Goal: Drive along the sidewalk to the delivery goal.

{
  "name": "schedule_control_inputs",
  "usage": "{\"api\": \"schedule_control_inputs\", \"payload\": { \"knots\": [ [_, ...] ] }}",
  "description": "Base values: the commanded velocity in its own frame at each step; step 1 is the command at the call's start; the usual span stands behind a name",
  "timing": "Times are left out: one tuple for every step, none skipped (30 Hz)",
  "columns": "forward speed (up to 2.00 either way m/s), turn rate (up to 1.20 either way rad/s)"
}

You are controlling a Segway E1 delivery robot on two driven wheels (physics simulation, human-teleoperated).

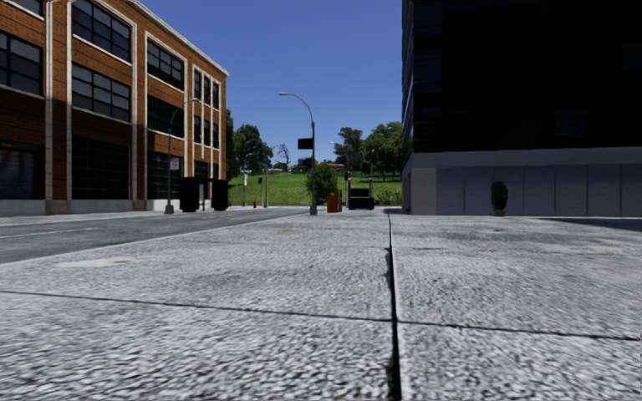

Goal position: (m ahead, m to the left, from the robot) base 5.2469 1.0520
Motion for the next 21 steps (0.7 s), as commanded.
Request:
{"api": "schedule_control_inputs", "payload": {
  "knots": [
    [1.99,-0.02],
    [1.99,-0.02],
    [1.99,-0.03],
    [1.99,-0.03],
    [1.99,-0.03],
    [1.99,-0.03],
    [1.99,-0.03],
    [1.99,-0.03],
    [1.99,-0.03],
    [1.99,-0.03],
    [1.99,-0.03],
    [1.99,-0.03],
    [1.99,-0.03],
    [1.99,-0.03],
    [1.99,-0.03],
    [1.99,-0.03],
    [1.99,-0.03],
    [1.99,-0.03],
    [1.99,-0.03],
    [1.99,-0.03],
    [1.99,-0.03]
  ]
}}
